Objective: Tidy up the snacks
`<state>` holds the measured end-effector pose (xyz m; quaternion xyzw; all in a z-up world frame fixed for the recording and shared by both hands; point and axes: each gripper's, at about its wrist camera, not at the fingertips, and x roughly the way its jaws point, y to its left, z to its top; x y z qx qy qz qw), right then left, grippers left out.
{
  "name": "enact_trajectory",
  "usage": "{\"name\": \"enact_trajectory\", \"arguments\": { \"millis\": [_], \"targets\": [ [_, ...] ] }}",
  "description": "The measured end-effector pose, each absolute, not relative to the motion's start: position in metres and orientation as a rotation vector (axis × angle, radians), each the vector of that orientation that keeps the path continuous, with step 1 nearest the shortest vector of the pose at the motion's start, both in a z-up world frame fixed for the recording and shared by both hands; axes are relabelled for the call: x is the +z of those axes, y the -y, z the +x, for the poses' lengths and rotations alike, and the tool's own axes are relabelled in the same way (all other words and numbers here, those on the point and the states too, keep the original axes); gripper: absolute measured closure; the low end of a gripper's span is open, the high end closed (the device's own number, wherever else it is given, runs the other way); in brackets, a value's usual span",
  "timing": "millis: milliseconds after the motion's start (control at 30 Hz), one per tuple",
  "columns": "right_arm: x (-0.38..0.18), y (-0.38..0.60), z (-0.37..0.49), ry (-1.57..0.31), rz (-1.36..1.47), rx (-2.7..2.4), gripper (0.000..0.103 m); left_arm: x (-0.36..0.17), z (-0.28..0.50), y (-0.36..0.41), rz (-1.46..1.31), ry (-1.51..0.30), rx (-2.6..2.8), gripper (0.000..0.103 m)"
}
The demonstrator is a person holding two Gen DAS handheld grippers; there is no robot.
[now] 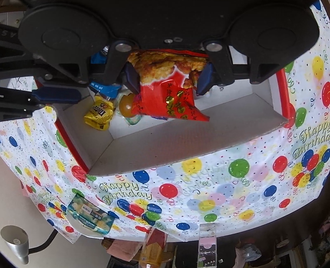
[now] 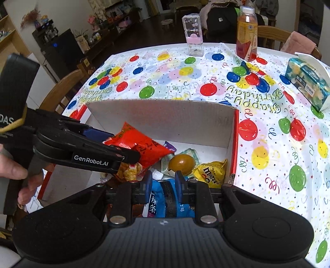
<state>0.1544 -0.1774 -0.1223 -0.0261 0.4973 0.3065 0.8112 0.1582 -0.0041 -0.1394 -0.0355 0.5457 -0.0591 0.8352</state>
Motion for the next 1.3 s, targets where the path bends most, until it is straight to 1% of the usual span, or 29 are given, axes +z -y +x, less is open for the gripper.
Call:
{"name": "enact_trajectory", "arguments": {
  "millis": [33, 67, 133, 300, 467, 667, 867, 900, 967, 1033, 1067, 1233, 1267, 1300],
  "targets": [
    [-0.122, 0.179, 0.153, -1.06, -0.047, 0.649, 0.08, -0.139, 0.157, 0.004, -0.072, -1.149, -0.122, 0.036],
    [-0.121, 0.18, 0.152, -1.058, -0.041, 0.644, 0.08, -0.138, 0.156, 0.003, -0.069, -1.142, -0.121, 0.025],
    [-0.119, 0.183, 0.149, -1.05, -0.022, 0.633, 0.08, -0.135, 0.151, 0.002, -0.064, -1.113, -0.113, 0.015],
    [-0.113, 0.191, 0.137, -1.03, 0.023, 0.599, 0.08, -0.128, 0.139, 0.0, -0.07, -1.08, -0.116, 0.014],
    [-0.104, 0.197, 0.122, -1.002, 0.053, 0.586, 0.08, -0.117, 0.121, -0.001, -0.067, -1.034, -0.12, 0.007],
    [-0.093, 0.203, 0.108, -0.967, 0.086, 0.584, 0.08, -0.1, 0.099, -0.001, -0.05, -0.974, -0.123, 0.003],
    [-0.085, 0.21, 0.094, -0.934, 0.091, 0.579, 0.08, -0.082, 0.078, 0.002, -0.041, -0.923, -0.116, 0.001],
    [-0.084, 0.211, 0.092, -0.929, 0.095, 0.576, 0.078, -0.079, 0.075, 0.003, -0.038, -0.918, -0.115, 0.001],
    [-0.082, 0.215, 0.089, -0.915, 0.105, 0.572, 0.067, -0.074, 0.069, 0.007, -0.028, -0.903, -0.113, 0.001],
    [-0.079, 0.219, 0.085, -0.897, 0.103, 0.571, 0.032, -0.071, 0.064, 0.01, -0.026, -0.891, -0.109, 0.001],
    [-0.076, 0.22, 0.082, -0.88, 0.099, 0.573, 0.028, -0.069, 0.061, 0.011, -0.031, -0.889, -0.109, 0.001],
    [-0.065, 0.226, 0.072, -0.828, 0.076, 0.596, 0.026, -0.062, 0.046, 0.018, -0.057, -0.872, -0.088, 0.001],
    [-0.063, 0.227, 0.069, -0.819, 0.072, 0.599, 0.023, -0.061, 0.043, 0.02, -0.056, -0.869, -0.08, 0.001],
    [-0.062, 0.228, 0.066, -0.808, 0.07, 0.6, 0.017, -0.06, 0.041, 0.021, -0.054, -0.869, -0.071, 0.001]
  ]
}}
